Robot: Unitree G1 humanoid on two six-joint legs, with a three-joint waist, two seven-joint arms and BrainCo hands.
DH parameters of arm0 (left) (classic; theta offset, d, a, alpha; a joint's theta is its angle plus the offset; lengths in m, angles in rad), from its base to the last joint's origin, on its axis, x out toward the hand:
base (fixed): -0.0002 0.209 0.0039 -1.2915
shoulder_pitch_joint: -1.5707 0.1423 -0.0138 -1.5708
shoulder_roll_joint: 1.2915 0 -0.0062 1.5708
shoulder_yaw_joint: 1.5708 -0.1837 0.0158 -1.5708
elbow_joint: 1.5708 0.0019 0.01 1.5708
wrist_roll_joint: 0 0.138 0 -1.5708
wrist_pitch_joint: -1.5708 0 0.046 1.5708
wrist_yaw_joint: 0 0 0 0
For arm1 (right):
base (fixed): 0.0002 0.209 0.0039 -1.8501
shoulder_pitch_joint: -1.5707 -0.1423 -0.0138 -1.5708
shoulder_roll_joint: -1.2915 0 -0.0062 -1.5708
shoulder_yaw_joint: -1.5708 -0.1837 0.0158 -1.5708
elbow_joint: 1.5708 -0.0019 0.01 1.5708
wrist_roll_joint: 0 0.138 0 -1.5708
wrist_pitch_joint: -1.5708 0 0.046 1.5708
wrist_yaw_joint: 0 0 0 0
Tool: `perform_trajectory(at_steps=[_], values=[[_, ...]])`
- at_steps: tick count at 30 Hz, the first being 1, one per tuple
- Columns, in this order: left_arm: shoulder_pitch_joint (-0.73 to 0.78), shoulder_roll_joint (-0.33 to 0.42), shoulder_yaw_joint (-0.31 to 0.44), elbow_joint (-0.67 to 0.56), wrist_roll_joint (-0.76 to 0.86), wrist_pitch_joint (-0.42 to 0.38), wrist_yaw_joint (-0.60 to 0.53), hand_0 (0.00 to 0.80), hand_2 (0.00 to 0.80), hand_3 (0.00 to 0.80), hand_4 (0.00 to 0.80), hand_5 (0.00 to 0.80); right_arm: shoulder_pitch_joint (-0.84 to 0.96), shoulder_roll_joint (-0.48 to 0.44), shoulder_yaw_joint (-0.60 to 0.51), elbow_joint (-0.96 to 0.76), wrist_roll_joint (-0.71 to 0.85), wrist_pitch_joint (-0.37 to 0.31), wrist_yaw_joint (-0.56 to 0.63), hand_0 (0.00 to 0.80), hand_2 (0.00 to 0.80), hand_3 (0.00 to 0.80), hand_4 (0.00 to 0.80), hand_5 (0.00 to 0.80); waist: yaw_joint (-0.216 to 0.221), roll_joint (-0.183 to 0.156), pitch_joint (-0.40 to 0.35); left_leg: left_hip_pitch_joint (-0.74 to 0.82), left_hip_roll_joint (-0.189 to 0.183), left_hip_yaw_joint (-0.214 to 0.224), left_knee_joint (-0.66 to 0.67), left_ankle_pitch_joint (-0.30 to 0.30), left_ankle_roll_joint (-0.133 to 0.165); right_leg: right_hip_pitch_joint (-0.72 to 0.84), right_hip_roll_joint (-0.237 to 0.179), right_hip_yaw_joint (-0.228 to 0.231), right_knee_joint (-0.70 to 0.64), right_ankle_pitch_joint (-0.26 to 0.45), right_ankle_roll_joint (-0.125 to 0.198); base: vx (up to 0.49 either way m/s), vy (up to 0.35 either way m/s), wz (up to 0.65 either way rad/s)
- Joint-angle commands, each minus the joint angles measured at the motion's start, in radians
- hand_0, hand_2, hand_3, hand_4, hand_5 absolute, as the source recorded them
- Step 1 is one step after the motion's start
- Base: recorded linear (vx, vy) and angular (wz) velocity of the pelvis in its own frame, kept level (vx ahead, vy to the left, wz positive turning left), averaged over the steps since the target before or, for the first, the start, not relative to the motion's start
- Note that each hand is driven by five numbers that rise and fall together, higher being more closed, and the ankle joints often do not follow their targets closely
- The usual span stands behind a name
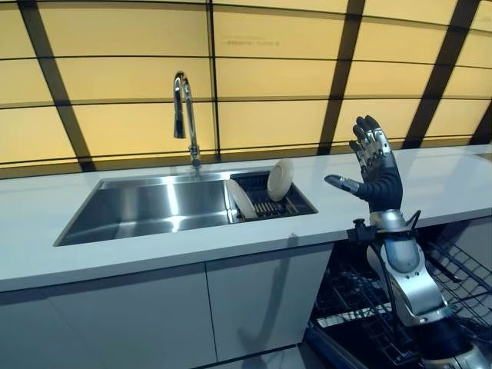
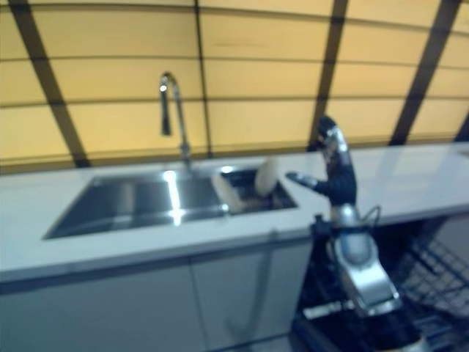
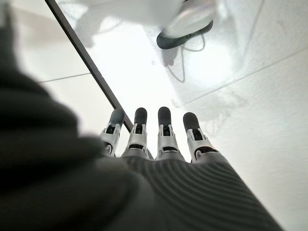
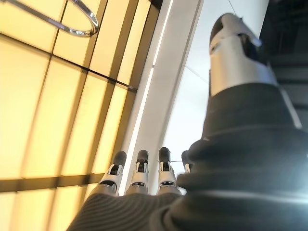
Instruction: Take plates into dishwasher
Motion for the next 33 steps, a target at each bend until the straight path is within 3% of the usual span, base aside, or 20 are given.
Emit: perform_trajectory(at_steps=[1, 3, 4, 7, 9, 11, 12, 13, 14, 16, 19, 20, 22, 23, 26, 30, 33], values=[[0.048, 0.011, -0.062, 0.043, 0.031, -0.009, -0.001, 0.000, 0.000, 0.000, 0.000, 0.000, -0.097, -0.049, 0.007, -0.012, 0.037, -0.002, 0.043, 0.000, 0.000, 0.000, 0.000, 0.000, 0.033, 0.021, -0.044, -0.127, -0.004, 0.000, -0.289, 0.339, 0.016, 0.172, 0.074, 0.014, -0.092, -0.006, 0.042, 0.369, 0.138, 0.17], [0.036, 0.016, -0.056, 0.042, 0.029, 0.006, -0.004, 0.000, 0.000, 0.000, 0.000, 0.000, -0.122, -0.061, 0.026, 0.012, 0.037, -0.001, 0.057, 0.000, 0.000, 0.000, 0.000, 0.000, 0.035, 0.008, -0.052, -0.111, 0.001, 0.032, -0.285, 0.280, 0.038, 0.177, 0.052, 0.007, -0.088, -0.020, 0.052, 0.345, 0.149, 0.02], [0.023, 0.019, -0.057, 0.047, 0.034, 0.014, -0.003, 0.000, 0.000, 0.000, 0.000, 0.000, -0.126, -0.054, 0.033, 0.021, 0.025, -0.002, 0.061, 0.000, 0.000, 0.000, 0.000, 0.000, 0.031, -0.001, -0.058, -0.096, 0.009, 0.075, -0.262, 0.255, 0.055, 0.183, 0.031, -0.021, -0.081, -0.031, 0.064, 0.371, 0.153, -0.39], [-0.004, 0.031, -0.063, 0.039, 0.039, 0.021, -0.004, 0.000, 0.000, 0.000, 0.000, 0.000, -0.104, -0.050, 0.023, 0.001, 0.026, 0.015, 0.048, 0.000, 0.000, 0.000, 0.000, 0.000, 0.037, -0.038, -0.081, -0.091, 0.006, 0.109, -0.200, 0.188, 0.099, 0.199, -0.036, -0.084, -0.049, -0.043, 0.112, 0.350, 0.142, -0.36], [-0.029, 0.034, -0.066, 0.024, 0.032, 0.022, -0.008, 0.000, 0.000, 0.000, 0.000, 0.000, -0.090, -0.045, 0.007, 0.011, 0.021, 0.000, 0.051, 0.000, 0.000, 0.000, 0.000, 0.000, 0.043, -0.061, -0.096, -0.086, -0.007, 0.107, -0.178, 0.161, 0.130, 0.179, -0.089, -0.126, 0.051, 0.020, 0.156, 0.289, 0.167, -0.30], [-0.039, 0.047, -0.072, 0.020, 0.039, 0.017, -0.012, 0.000, 0.000, 0.000, 0.000, 0.000, -0.080, -0.041, -0.016, 0.026, 0.027, -0.004, 0.053, 0.000, 0.000, 0.000, 0.000, 0.000, 0.046, -0.083, -0.115, -0.080, -0.038, 0.099, -0.153, 0.138, 0.159, 0.150, -0.141, -0.141, 0.218, 0.145, 0.202, 0.355, 0.212, -0.16], [-0.044, 0.054, -0.073, 0.021, 0.040, 0.008, -0.016, 0.000, 0.000, 0.000, 0.000, 0.000, -0.078, -0.042, -0.022, 0.021, 0.046, 0.009, 0.044, 0.000, 0.000, 0.000, 0.000, 0.000, 0.042, -0.077, -0.124, -0.059, -0.042, 0.096, -0.154, 0.126, 0.171, 0.100, -0.169, -0.149, 0.351, 0.240, 0.212, 0.335, 0.244, 0.00], [-0.047, 0.055, -0.073, 0.018, 0.036, 0.008, -0.018, 0.000, 0.000, 0.000, 0.000, 0.000, -0.076, -0.041, -0.024, 0.018, 0.055, 0.016, 0.045, 0.000, 0.000, 0.000, 0.000, 0.000, 0.037, -0.055, -0.128, -0.038, -0.030, 0.091, -0.158, 0.117, 0.176, 0.048, -0.175, -0.152, 0.460, 0.287, 0.210, 0.298, 0.289, -0.02], [-0.056, 0.058, -0.077, 0.012, 0.026, 0.011, -0.023, 0.000, 0.000, 0.000, 0.000, 0.000, -0.070, -0.032, -0.030, 0.016, 0.058, 0.025, 0.041, 0.000, 0.000, 0.000, 0.000, 0.000, 0.025, -0.034, -0.124, -0.005, -0.030, 0.084, -0.160, 0.097, 0.188, -0.048, -0.196, -0.147, 0.638, 0.296, 0.207, 0.225, 0.251, -0.06], [-0.073, 0.064, -0.088, -0.008, 0.031, 0.029, -0.032, 0.000, 0.000, 0.000, 0.000, 0.000, -0.073, -0.013, -0.028, 0.046, 0.033, 0.024, 0.032, 0.000, 0.000, 0.000, 0.000, 0.000, 0.006, -0.002, -0.113, 0.058, -0.033, 0.072, -0.174, 0.082, 0.197, -0.187, -0.196, -0.164, 0.724, 0.284, 0.185, 0.314, 0.244, 0.10], [-0.083, 0.073, -0.094, -0.019, 0.046, 0.041, -0.032, 0.000, 0.000, 0.000, 0.000, 0.000, -0.101, -0.021, -0.018, 0.096, 0.024, 0.024, 0.000, 0.000, 0.000, 0.000, 0.000, 0.000, -0.006, -0.001, -0.103, 0.105, -0.043, 0.046, -0.202, 0.087, 0.189, -0.225, -0.181, -0.215, 0.546, 0.218, 0.162, 0.274, -0.005, 0.38], [-0.091, 0.079, -0.094, -0.017, 0.060, 0.045, -0.034, 0.000, 0.000, 0.000, 0.000, 0.000, -0.118, -0.039, -0.020, 0.115, 0.052, 0.026, -0.010, 0.000, 0.000, 0.000, 0.000, 0.000, -0.012, -0.001, -0.100, 0.126, -0.040, 0.030, -0.214, 0.086, 0.182, -0.240, -0.163, -0.228, 0.432, 0.195, 0.156, 0.262, -0.160, 0.54], [-0.097, 0.085, -0.083, -0.014, 0.079, 0.057, -0.034, 0.000, 0.000, 0.000, 0.000, 0.000, -0.128, -0.052, -0.024, 0.127, 0.072, 0.030, -0.016, 0.000, 0.000, 0.000, 0.000, 0.000, -0.028, -0.010, -0.092, 0.166, -0.040, 0.010, -0.232, 0.071, 0.172, -0.249, -0.157, -0.241, 0.259, 0.209, 0.165, 0.296, -0.200, 0.58], [-0.100, 0.086, -0.074, -0.007, 0.082, 0.067, -0.030, 0.000, 0.000, 0.000, 0.000, 0.000, -0.131, -0.053, -0.024, 0.130, 0.086, 0.033, -0.020, 0.000, 0.000, 0.000, 0.000, 0.000, -0.041, -0.023, -0.088, 0.192, -0.044, -0.004, -0.244, 0.054, 0.162, -0.269, -0.149, -0.233, 0.107, 0.215, 0.178, 0.322, -0.199, 0.44], [-0.091, 0.072, -0.059, 0.017, 0.098, 0.073, -0.012, 0.000, 0.000, 0.000, 0.000, 0.000, -0.136, -0.052, -0.020, 0.131, 0.075, 0.062, -0.036, 0.000, 0.000, 0.000, 0.000, 0.000, -0.077, -0.030, -0.075, 0.257, -0.058, -0.058, -0.270, 0.027, 0.152, -0.296, -0.117, -0.188, -0.110, 0.323, 0.220, 0.350, -0.157, 0.17], [-0.083, 0.067, -0.051, 0.015, 0.096, 0.090, -0.005, 0.000, 0.000, 0.000, 0.000, 0.000, -0.131, -0.061, -0.034, 0.116, 0.080, 0.114, -0.060, 0.000, 0.000, 0.000, 0.000, 0.000, -0.107, -0.017, -0.070, 0.307, -0.047, -0.110, -0.282, 0.008, 0.156, -0.344, -0.095, -0.136, -0.086, 0.333, 0.214, 0.236, -0.111, 0.33], [-0.083, 0.072, -0.028, 0.040, 0.103, 0.083, -0.007, 0.000, 0.000, 0.000, 0.000, 0.000, -0.134, -0.072, -0.043, 0.123, 0.099, 0.144, -0.048, 0.000, 0.000, 0.000, 0.000, 0.000, -0.099, -0.033, -0.091, 0.304, -0.045, -0.123, -0.277, -0.008, 0.153, -0.271, -0.100, -0.118, -0.120, 0.324, 0.209, 0.196, -0.227, 0.42]])
